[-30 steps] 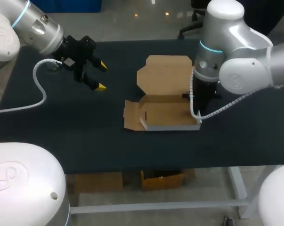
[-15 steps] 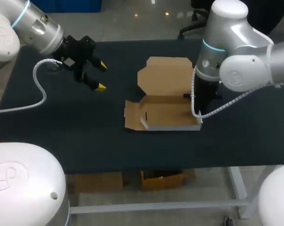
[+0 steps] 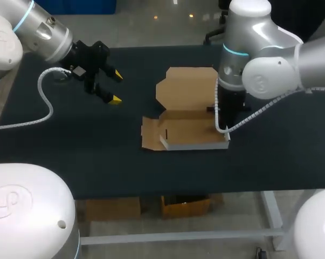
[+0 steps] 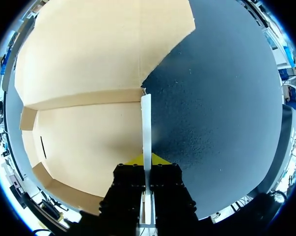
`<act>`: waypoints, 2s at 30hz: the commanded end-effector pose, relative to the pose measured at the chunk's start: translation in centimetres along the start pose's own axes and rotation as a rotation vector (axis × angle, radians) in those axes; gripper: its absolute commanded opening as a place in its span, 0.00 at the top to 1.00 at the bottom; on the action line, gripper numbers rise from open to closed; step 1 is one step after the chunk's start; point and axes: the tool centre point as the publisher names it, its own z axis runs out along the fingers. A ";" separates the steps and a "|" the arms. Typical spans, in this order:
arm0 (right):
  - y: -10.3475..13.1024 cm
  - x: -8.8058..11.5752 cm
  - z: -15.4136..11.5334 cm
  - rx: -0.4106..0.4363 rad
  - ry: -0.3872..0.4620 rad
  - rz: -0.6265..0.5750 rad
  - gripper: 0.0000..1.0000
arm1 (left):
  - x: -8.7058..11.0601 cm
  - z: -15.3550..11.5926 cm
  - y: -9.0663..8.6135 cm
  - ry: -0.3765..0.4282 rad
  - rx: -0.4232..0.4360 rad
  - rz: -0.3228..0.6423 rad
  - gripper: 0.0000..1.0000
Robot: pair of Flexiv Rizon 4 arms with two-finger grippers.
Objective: Assemble the packaging by folding the flat box into shape, placing the metal phone stand inside, and closing the box properly
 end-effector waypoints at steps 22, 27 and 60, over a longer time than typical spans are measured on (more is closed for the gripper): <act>0.0 0.2 0.2 -0.006 -0.026 0.024 1.00 | -0.1 0.0 0.0 0.003 -0.002 0.000 0.00; 0.0 0.2 0.2 -0.006 -0.026 0.024 1.00 | -0.1 0.0 0.0 0.003 -0.002 0.000 0.00; 0.0 0.2 0.2 -0.006 -0.026 0.024 1.00 | 3.6 2.0 0.2 -0.005 -0.079 -0.503 0.00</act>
